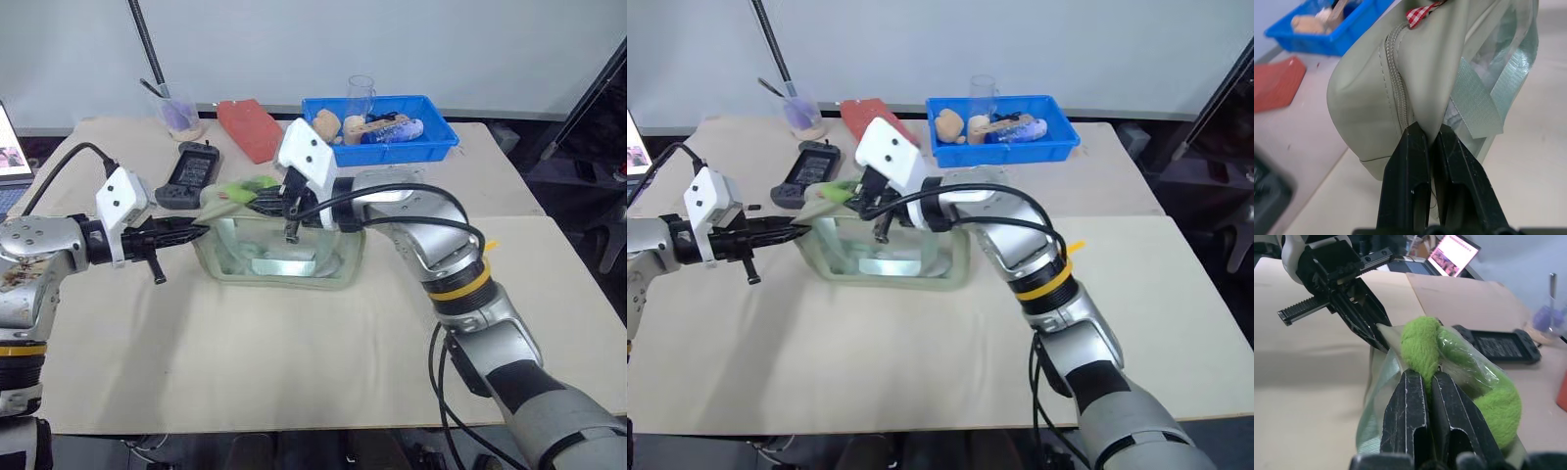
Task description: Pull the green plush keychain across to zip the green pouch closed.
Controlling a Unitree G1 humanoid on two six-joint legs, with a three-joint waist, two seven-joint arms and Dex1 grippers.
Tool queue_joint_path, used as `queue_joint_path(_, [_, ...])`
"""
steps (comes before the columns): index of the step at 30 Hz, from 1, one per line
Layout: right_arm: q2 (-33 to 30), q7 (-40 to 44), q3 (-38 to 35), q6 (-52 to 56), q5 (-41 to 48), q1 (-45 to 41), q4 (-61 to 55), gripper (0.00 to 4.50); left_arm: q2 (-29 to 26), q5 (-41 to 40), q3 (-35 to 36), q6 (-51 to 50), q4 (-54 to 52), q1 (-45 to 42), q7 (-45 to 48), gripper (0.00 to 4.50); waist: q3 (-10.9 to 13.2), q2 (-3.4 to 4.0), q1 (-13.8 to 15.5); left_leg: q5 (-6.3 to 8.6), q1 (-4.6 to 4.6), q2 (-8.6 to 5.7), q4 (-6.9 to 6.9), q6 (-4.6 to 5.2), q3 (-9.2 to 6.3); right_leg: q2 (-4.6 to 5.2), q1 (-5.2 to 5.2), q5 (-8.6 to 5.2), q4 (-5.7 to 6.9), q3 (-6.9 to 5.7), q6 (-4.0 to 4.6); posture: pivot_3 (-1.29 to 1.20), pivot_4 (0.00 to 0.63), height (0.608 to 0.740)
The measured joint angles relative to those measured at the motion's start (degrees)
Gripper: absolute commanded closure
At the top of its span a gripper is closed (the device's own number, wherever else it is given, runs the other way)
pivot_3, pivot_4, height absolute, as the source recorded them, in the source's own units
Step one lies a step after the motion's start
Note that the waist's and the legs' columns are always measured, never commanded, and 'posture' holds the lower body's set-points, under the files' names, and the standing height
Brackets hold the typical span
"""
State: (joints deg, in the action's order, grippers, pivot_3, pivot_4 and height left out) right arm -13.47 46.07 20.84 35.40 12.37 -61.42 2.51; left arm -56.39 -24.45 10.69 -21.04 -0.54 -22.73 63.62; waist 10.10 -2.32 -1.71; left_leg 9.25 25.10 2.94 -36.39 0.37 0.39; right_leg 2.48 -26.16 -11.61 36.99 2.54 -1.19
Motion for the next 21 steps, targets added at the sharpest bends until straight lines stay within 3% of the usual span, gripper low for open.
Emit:
queue_joint_path(3, [0.85,0.15,0.97,-2.27,-0.55,0.00,1.51,4.46,0.01,-0.16,1.11,0.39,-1.09,2.48,-0.41,4.50,0.00,0.00,0.17,0.00,0.00,0.00,-0.01,0.00,0.00,0.01,0.00,0.00,0.00,-0.01,0.00,0.00,0.150,0.740])
queue_joint_path(9, [0.97,0.69,0.69,-5.04,-1.64,0.00,2.38,2.34,0.01,-0.05,1.91,1.03,-2.38,4.35,-1.83,4.50,-0.01,0.00,0.13,0.00,-0.03,0.02,0.00,0.00,0.00,-0.01,0.01,-0.01,0.02,-0.01,0.01,0.00,0.150,0.740])
queue_joint_path(21, [3.21,1.18,0.65,-5.16,-2.38,-0.75,3.88,2.34,0.00,-0.05,1.92,1.08,-2.86,4.55,-2.06,4.50,-0.01,0.00,-0.01,0.00,-0.04,0.02,0.00,-0.01,0.00,0.00,0.01,0.00,0.03,-0.01,0.02,0.00,0.150,0.740])
